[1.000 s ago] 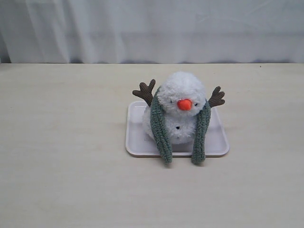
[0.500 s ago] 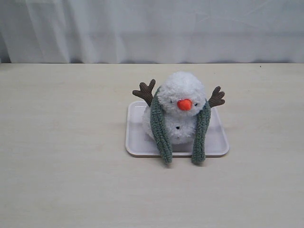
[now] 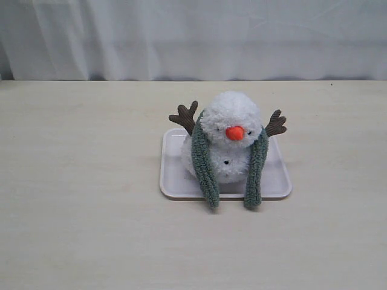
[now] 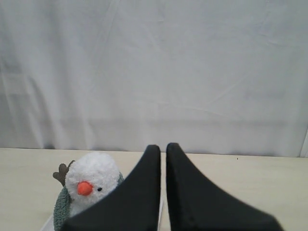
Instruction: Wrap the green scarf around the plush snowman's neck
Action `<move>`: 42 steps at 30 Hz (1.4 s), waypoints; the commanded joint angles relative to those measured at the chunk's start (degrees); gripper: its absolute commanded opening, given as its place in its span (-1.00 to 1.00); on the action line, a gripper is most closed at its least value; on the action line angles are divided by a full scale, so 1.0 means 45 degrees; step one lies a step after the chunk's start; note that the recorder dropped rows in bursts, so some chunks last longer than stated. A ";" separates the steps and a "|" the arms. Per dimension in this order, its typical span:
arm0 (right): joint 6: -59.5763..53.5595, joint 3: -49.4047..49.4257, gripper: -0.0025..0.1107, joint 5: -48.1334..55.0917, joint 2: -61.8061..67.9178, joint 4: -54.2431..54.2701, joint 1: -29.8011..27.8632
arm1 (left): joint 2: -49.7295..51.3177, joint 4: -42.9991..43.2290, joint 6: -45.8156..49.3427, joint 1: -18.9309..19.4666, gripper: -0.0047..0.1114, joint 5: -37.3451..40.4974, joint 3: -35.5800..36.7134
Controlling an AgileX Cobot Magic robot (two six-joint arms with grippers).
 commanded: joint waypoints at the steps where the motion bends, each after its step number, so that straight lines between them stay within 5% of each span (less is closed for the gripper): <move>1: -0.0041 0.0076 -0.89 -0.0039 -0.0077 -0.0125 -0.0080 | -0.0037 -0.0015 0.0007 -0.0010 -0.92 -0.0143 0.0043; 11: -0.0041 0.0076 -0.89 -0.0572 -0.0077 -0.0130 -0.0080 | -0.0037 -0.0015 0.0007 -0.0010 -0.92 -0.0143 0.0043; 22: -0.0041 0.0692 -0.89 -1.0089 -0.0077 -0.0130 -0.0080 | -0.0037 -0.0015 0.0007 -0.0010 -0.92 -0.0143 0.0043; 42: -0.0041 0.5514 -0.89 -0.9983 -0.0077 -0.0130 -0.0080 | -0.0037 -0.0015 0.0007 -0.0010 -0.92 -0.0141 0.0043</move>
